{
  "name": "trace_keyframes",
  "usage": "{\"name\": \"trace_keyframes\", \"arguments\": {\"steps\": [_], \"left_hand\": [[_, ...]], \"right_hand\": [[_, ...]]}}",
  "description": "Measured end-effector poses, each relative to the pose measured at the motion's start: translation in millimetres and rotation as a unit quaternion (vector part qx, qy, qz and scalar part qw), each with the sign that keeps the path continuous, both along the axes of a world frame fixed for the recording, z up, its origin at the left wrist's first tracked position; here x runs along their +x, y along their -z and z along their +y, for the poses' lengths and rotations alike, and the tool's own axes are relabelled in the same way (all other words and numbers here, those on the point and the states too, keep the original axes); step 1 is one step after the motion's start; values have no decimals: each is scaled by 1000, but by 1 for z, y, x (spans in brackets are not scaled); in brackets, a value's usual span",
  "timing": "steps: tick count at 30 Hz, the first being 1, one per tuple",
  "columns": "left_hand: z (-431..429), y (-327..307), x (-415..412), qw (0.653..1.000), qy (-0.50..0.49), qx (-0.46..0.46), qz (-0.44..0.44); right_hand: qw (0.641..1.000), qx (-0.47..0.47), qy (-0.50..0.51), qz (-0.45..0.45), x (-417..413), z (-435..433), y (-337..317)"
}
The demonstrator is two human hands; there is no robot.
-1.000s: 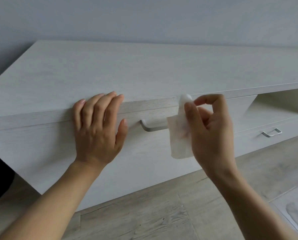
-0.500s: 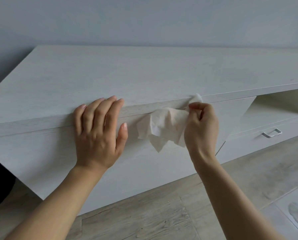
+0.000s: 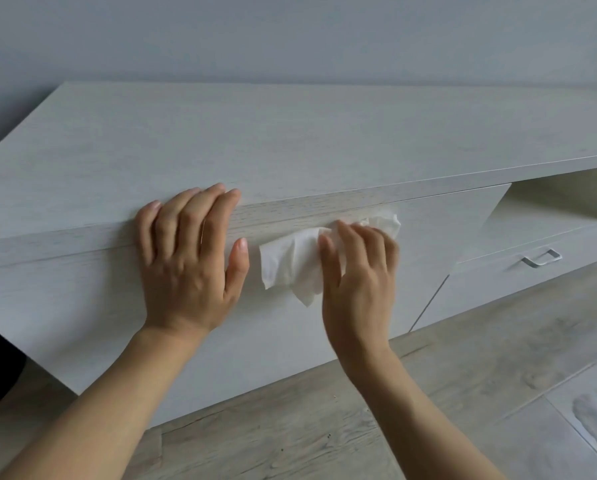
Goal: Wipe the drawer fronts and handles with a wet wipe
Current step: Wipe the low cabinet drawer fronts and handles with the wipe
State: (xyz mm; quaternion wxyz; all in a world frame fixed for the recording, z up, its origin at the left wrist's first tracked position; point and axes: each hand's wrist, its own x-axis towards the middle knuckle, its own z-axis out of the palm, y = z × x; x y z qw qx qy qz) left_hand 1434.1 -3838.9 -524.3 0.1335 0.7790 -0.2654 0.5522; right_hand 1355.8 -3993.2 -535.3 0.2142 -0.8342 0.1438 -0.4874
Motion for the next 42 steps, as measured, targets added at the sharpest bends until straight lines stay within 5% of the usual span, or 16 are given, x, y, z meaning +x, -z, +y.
{"name": "trace_keyframes", "arguments": {"steps": [9,18,22,33,42], "left_hand": [[0,0,0,1000,-3,-1,-2],[0,-1,-2,1000,1,-2,8],[1,-1,-2,1000,2,4,11],[0,0,0,1000,-4,-4,-2],[-1,-1,-1,1000,-1,-1,0]], "right_hand": [[991,-84,-82,-69,9,31,17],[990,63,-91,-86,12,33,28],[986,-29,-108,-122,7,7,28],[984,153,-61,-71,6,23,19],[995,50,-55,-72,12,29,24]]}}
